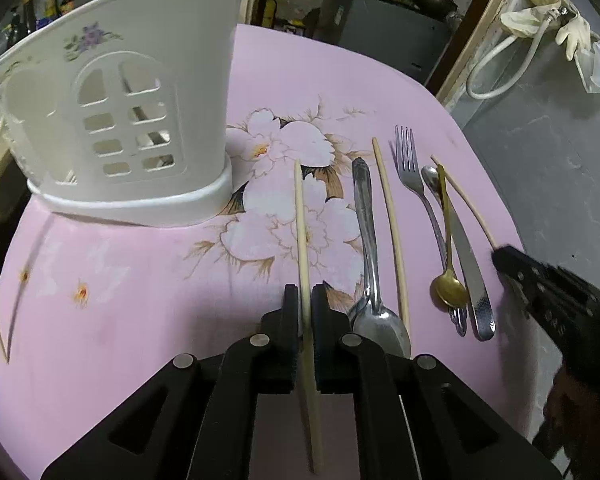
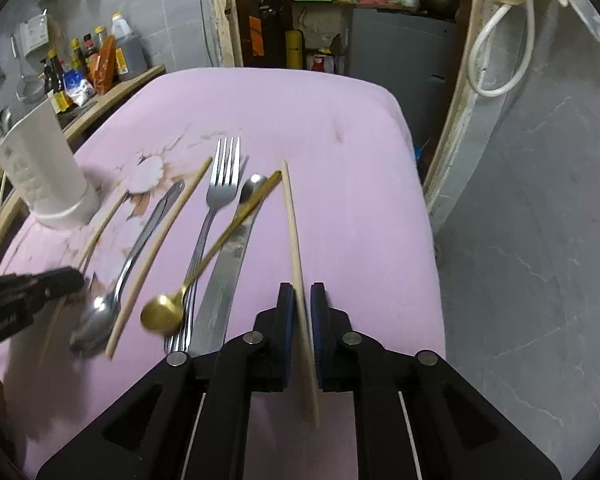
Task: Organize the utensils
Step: 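Grasp a wooden chopstick with the left tool while the right tool grasps another chopstick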
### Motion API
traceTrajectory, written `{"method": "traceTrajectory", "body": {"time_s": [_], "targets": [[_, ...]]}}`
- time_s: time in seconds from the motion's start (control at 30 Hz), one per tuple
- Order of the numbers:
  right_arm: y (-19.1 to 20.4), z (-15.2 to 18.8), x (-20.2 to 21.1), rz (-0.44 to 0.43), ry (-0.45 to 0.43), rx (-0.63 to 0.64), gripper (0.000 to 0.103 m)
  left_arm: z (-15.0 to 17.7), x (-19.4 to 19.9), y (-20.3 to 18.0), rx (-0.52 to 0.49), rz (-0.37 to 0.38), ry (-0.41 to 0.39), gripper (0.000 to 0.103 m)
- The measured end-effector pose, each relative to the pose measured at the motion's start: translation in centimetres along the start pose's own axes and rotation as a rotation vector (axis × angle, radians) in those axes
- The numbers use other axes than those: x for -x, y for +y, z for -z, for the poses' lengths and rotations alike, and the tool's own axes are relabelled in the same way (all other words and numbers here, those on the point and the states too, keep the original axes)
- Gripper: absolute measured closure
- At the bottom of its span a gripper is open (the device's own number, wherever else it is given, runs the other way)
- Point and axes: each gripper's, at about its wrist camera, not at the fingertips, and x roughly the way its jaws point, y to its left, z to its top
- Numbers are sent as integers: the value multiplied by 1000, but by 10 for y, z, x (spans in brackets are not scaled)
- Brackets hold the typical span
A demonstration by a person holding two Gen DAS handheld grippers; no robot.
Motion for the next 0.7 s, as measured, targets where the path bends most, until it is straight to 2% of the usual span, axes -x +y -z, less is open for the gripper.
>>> {"method": "traceTrajectory", "body": {"time_s": [0.07,0.2,0.43,0.53,0.6,0.63,0.7], "targets": [[-3,-8,-7,-13,4,0,89,-6,-1,1,-4,4,5,92],[-7,-28,-25,-40,23,19,85,-16,-4,1,-2,0,18,72],[-4,-44,-47,-56,46,55,83,-29,-11,0,-9,-35,28,72],[-2,-46,-48,-43,56,70,82,-27,-8,-1,-33,-60,32,75],[1,-47,-49,-25,65,88,86,-26,-9,-2,-43,-79,39,85],[3,-47,-50,-31,74,85,96,-24,-9,0,-44,-76,43,88],[4,-49,-50,-29,83,64,98,-22,-6,7,-27,-61,52,99]]}}
